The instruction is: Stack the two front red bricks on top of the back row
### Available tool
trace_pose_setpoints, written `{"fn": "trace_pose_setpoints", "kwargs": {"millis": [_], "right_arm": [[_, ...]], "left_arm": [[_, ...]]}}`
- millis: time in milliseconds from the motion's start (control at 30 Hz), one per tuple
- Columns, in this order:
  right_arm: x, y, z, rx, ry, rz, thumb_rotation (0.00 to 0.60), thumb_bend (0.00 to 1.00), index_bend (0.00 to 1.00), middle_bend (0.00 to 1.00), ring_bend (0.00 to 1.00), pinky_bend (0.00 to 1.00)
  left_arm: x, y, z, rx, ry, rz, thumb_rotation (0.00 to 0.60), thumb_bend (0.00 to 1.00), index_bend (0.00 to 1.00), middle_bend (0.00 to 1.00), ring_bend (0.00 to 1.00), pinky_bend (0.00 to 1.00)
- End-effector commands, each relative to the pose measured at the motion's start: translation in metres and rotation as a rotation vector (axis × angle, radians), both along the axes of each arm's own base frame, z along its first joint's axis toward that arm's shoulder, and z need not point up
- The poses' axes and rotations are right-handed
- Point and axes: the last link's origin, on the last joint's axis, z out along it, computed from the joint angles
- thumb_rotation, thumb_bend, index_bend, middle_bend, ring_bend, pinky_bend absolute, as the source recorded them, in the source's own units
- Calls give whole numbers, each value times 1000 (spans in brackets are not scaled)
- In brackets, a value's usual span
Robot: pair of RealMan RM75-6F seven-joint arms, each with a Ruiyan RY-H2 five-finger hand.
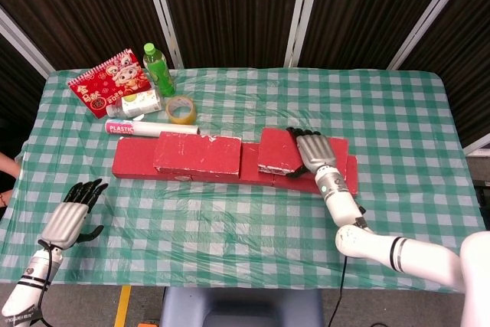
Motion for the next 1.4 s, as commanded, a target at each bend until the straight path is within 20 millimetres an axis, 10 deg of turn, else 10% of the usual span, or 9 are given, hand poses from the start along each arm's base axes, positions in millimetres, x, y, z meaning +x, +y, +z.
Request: {"fn": "trace_pose_setpoints", "kwargs": {"millis": [33,600,1400], "right_arm": [[4,0,-5,17,-9,-1,600,121,573,430,374,479],[19,3,-23,63,1,9,600,121,514,429,373,467],[28,0,-35,56,7,38,600,120,95,205,149,406]], "left_arm": [[0,1,1,3,-2,2,600,303,0,0,0,21],[-1,2,1,2,-4,4,600,302,0,4,0,21],[-2,5,-1,-4,-1,0,600,299,0,6,0,20]]}}
